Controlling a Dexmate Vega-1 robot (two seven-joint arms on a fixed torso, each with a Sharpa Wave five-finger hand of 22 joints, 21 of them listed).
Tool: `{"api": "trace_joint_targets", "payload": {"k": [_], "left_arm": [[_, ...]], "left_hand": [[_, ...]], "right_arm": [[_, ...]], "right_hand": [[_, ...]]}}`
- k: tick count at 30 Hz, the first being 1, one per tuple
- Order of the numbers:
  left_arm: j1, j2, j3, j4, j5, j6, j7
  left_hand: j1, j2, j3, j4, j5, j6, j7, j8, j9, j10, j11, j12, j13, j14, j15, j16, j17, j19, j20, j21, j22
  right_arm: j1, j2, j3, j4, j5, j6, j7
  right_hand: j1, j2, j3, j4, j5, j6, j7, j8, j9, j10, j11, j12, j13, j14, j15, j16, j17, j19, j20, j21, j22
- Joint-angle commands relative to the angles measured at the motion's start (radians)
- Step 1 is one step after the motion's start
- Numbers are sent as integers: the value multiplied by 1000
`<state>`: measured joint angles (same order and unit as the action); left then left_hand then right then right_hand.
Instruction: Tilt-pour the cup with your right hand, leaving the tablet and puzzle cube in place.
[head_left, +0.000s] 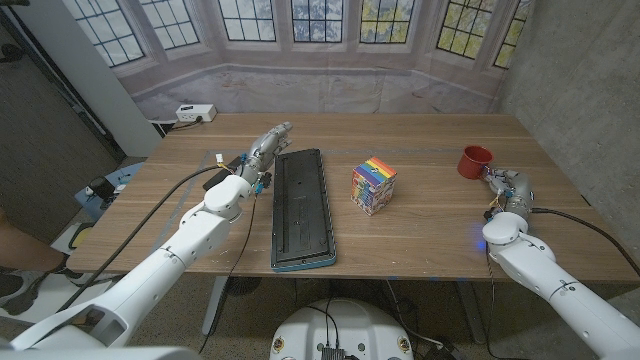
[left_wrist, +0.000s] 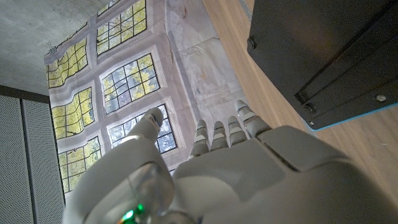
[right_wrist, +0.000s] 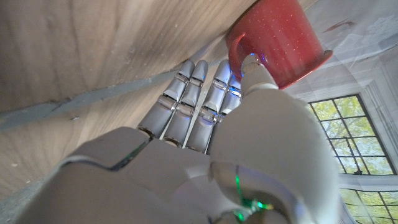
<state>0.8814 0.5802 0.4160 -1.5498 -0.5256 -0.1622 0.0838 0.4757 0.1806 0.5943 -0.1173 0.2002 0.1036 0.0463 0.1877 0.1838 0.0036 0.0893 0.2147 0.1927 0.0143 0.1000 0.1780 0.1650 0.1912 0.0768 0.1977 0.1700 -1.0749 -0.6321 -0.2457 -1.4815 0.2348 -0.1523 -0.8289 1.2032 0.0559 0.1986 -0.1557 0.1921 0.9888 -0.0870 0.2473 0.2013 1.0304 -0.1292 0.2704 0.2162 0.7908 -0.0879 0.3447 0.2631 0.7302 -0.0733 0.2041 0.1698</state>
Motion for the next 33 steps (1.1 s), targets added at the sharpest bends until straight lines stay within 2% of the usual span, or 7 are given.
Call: {"api": "trace_joint_targets", "payload": {"k": [1, 8, 15, 33], "left_arm": [[-11, -5, 4, 17, -3, -5, -8], [-12, -6, 4, 21, -4, -6, -8], [-14, -9, 5, 28, -7, -7, -11], [-37, -20, 10, 69, -8, -22, -32]], "left_hand": [[11, 1, -2, 2, 4, 3, -1, 1, 3, 6, 3, -2, 4, 6, 2, 2, 4, 6, 2, 0, 5], [12, 1, -2, 2, 4, 3, -2, 1, 3, 7, 2, -2, 4, 7, 2, 2, 4, 7, 1, 0, 5], [13, 1, -3, 2, 4, 2, -4, 1, 3, 8, 3, -2, 4, 8, 2, 2, 4, 7, 2, 0, 5], [15, 1, -4, 2, 4, 1, -5, 0, 3, 9, 3, -2, 4, 8, 2, 2, 4, 7, 2, 0, 5]], "right_arm": [[6, 11, -2, 4, -17, -5, -28], [13, 15, -6, 10, -23, -5, -34], [13, 18, -5, 10, -27, -7, -41], [6, 11, -1, -23, -41, -27, -54]], "right_hand": [[20, 4, -5, 1, -1, 29, 1, 11, 4, 29, 2, 12, 2, 23, -149, 10, 2, 15, -123, 11, 5], [33, 10, -7, -1, -3, 60, -5, 19, 6, 58, -4, 22, 3, 49, -151, 15, 2, 21, -126, 12, 6], [40, 16, -7, -1, -4, 75, -6, 24, 6, 75, 3, 27, 3, 66, -152, 18, 1, 24, -127, 12, 6], [50, 17, -10, -1, -6, 84, -8, 24, 7, 80, 5, 26, 3, 78, -152, 13, -3, 26, -129, 12, 7]]}}
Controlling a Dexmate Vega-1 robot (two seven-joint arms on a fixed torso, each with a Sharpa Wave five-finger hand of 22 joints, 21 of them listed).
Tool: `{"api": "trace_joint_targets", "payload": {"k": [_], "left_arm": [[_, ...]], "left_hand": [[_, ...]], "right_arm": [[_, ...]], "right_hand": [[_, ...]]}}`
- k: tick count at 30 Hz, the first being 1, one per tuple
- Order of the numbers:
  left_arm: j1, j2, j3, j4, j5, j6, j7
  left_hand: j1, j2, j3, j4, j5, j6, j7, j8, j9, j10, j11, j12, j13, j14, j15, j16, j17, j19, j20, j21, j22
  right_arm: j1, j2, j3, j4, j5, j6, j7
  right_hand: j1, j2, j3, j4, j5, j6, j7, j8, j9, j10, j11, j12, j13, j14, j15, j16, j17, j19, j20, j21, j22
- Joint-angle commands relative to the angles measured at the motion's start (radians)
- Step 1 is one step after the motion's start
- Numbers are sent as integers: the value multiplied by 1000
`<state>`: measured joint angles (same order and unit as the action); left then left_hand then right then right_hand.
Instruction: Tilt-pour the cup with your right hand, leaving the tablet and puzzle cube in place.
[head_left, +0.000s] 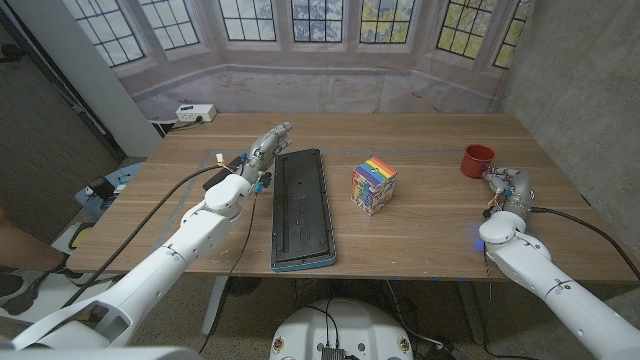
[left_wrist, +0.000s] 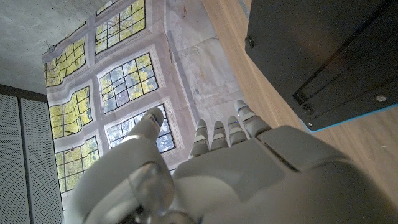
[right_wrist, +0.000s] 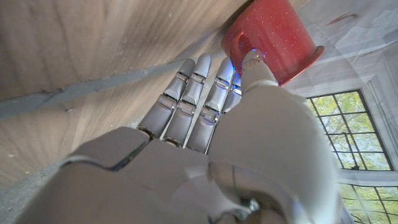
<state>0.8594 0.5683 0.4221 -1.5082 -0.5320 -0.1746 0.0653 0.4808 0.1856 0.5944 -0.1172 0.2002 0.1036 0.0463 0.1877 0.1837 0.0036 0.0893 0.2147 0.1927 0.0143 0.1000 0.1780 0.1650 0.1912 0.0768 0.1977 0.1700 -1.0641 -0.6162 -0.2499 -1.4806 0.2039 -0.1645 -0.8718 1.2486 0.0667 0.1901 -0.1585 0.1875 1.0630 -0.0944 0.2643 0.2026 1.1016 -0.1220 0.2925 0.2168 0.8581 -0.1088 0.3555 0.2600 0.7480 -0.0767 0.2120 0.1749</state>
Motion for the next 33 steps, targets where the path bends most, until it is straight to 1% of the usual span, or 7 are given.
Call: {"api": "trace_joint_targets", "payload": {"k": [1, 13, 26, 33], "left_arm": [[-17, -9, 4, 30, -2, -10, -15], [-25, -14, 7, 45, -2, -22, -24], [-5, -3, 2, 12, 2, -23, -14], [7, 5, -3, -5, 1, -24, -10]], "left_hand": [[10, -4, -4, 2, 4, 1, -5, 1, 3, 9, 2, -2, 4, 8, 2, 2, 4, 8, 2, 0, 5], [11, -4, -5, 2, 4, 1, -6, 1, 3, 8, 2, -2, 4, 8, 2, 1, 4, 7, 1, 0, 5], [13, -4, -7, 3, 4, 2, -7, 1, 3, 9, 2, -2, 4, 8, 1, 1, 4, 8, 2, 0, 5], [13, -4, -7, 3, 4, 1, -6, 1, 3, 9, 3, -2, 4, 8, 2, 1, 4, 8, 2, 0, 5]], "right_arm": [[-6, -6, 5, -27, -11, -18, -11], [-21, -6, 14, -53, -24, -25, -28], [-51, -7, 33, -88, -37, -19, -45], [-67, -12, 40, -123, -49, -25, -48]], "right_hand": [[4, 6, -2, 2, -2, 9, -2, 6, 6, 9, -3, 4, 3, 11, -131, 2, 0, 8, -126, 4, 2], [9, 12, -3, 3, -2, 11, -2, 5, 6, 9, -2, 2, 3, 15, -131, -1, -1, 8, -126, 4, 3], [10, 13, -6, 5, -4, 16, 0, 5, 6, 15, -3, 2, 4, 22, -131, -2, -2, 8, -126, 4, 3], [12, 13, -8, 5, -4, 17, 1, 4, 6, 14, -3, 1, 4, 23, -131, -4, -3, 9, -126, 4, 3]]}}
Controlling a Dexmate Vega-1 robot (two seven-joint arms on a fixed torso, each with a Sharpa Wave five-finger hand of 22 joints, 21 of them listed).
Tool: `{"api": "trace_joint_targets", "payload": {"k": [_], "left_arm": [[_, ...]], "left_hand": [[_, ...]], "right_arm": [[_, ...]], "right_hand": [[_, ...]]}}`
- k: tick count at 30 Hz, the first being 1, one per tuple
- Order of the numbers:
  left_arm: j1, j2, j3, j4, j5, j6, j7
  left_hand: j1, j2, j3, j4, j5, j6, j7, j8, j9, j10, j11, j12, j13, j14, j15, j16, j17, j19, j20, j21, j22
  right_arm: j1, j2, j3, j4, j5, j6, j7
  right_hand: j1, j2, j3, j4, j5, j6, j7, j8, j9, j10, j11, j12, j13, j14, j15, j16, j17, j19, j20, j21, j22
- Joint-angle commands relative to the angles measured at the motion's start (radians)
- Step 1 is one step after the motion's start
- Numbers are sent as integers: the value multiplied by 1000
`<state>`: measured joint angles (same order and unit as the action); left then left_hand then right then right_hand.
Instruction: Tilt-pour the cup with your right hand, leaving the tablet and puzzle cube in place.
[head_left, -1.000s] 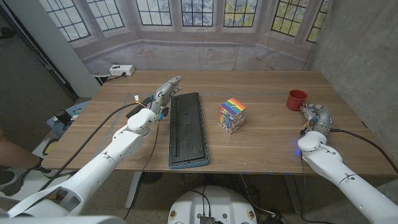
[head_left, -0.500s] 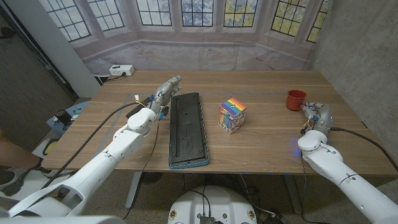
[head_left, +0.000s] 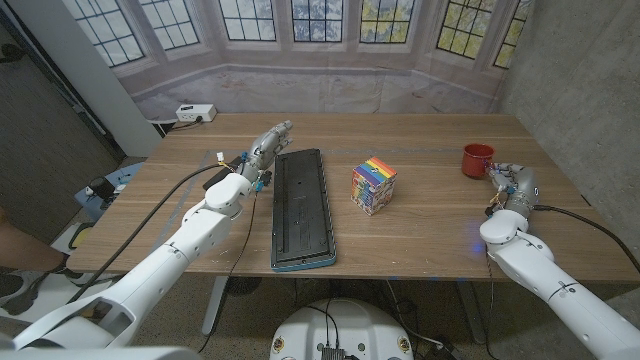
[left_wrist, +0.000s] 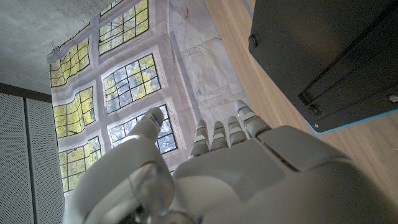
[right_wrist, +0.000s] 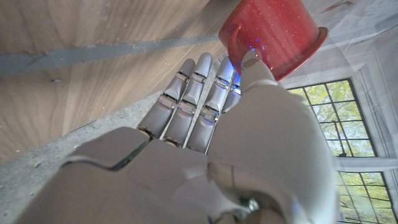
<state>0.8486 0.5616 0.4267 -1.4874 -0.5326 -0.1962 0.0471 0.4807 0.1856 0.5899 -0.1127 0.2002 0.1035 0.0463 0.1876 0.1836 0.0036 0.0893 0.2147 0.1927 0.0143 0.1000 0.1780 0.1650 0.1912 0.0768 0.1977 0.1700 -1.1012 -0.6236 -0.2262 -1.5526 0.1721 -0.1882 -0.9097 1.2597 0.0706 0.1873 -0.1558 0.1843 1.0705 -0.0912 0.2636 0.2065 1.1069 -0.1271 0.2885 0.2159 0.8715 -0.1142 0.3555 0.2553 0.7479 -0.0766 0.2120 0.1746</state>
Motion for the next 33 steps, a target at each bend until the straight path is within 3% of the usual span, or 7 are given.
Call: {"api": "trace_joint_targets", "payload": {"k": [1, 33], "left_arm": [[20, 12, -8, -27, 2, -3, 8], [64, 29, -31, -49, -12, -21, 15]], "left_hand": [[14, -4, -3, -2, 4, 2, -6, 1, 3, 9, 2, -3, 4, 8, 1, 1, 4, 8, 2, 0, 5], [17, -5, -5, -3, 4, 1, -8, 0, 3, 9, 3, -3, 4, 7, 2, 1, 3, 7, 2, -1, 5]], "right_arm": [[-32, -5, 18, -56, -19, -3, -9], [-60, -29, 35, -193, -75, -81, 30]], "right_hand": [[0, 9, -5, 2, -1, 10, -1, 5, 2, 11, 3, 6, 5, 10, -125, -4, 2, 9, -126, 4, 3], [2, 10, -14, 4, -3, 8, 1, -1, 3, 12, 3, 2, 6, 16, -125, -11, 0, 12, -125, 4, 4]]}}
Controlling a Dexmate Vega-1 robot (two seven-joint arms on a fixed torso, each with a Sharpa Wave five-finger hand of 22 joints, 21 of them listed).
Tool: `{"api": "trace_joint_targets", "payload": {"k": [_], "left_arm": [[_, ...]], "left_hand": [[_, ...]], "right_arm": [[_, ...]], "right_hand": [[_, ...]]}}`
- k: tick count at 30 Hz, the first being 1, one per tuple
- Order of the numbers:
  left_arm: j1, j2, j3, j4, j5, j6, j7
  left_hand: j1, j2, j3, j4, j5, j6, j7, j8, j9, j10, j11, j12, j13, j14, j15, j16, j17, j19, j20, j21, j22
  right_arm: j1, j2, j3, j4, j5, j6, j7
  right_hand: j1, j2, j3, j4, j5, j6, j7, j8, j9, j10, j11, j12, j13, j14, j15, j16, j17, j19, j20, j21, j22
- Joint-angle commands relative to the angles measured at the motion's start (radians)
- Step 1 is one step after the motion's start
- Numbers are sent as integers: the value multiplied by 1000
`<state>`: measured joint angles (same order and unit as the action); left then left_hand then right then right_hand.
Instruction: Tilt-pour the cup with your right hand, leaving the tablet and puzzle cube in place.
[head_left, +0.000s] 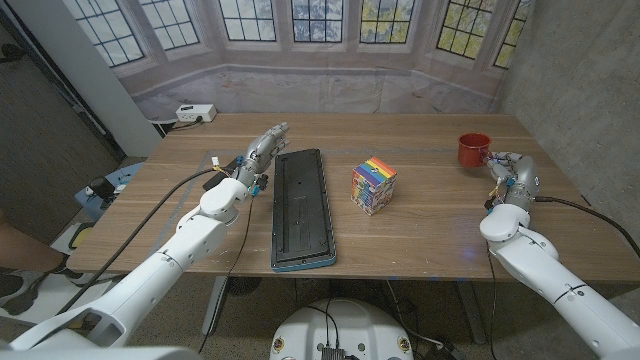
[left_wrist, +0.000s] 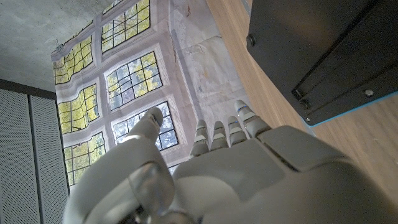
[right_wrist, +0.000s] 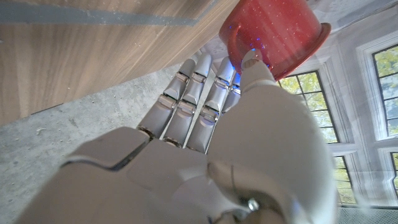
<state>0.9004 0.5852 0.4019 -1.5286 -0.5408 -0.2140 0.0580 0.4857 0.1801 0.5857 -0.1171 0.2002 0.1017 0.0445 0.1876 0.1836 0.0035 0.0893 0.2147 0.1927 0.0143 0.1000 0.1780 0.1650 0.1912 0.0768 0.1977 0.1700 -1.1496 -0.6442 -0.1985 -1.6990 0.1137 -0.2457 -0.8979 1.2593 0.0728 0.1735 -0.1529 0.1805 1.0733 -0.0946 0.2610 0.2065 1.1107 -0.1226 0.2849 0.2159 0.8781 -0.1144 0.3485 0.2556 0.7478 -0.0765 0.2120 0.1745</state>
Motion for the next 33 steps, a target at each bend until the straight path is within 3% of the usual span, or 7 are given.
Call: {"api": "trace_joint_targets", "payload": {"k": [1, 33], "left_arm": [[12, 6, -6, -9, -4, -4, 3], [33, 18, -15, -23, -12, -11, -3]], "left_hand": [[12, 0, -1, 2, 4, 2, -6, 0, 3, 9, 3, -3, 4, 7, 3, 1, 3, 7, 2, -1, 5], [16, 1, -4, 1, 5, 0, -6, 0, 3, 9, 3, -3, 4, 6, 3, 1, 4, 6, 4, -1, 5]], "right_arm": [[-12, -9, 8, -50, -19, -26, 19], [-53, -55, 28, -184, -63, -130, 86]], "right_hand": [[3, 8, -1, 1, 1, 5, 4, 1, 3, 7, -3, 5, 6, 9, -125, -4, -1, 12, -125, 4, 4], [6, 10, -6, 2, 1, 5, 5, -3, 4, 5, -4, 0, 7, 12, -124, -10, -1, 14, -125, 5, 4]]}}
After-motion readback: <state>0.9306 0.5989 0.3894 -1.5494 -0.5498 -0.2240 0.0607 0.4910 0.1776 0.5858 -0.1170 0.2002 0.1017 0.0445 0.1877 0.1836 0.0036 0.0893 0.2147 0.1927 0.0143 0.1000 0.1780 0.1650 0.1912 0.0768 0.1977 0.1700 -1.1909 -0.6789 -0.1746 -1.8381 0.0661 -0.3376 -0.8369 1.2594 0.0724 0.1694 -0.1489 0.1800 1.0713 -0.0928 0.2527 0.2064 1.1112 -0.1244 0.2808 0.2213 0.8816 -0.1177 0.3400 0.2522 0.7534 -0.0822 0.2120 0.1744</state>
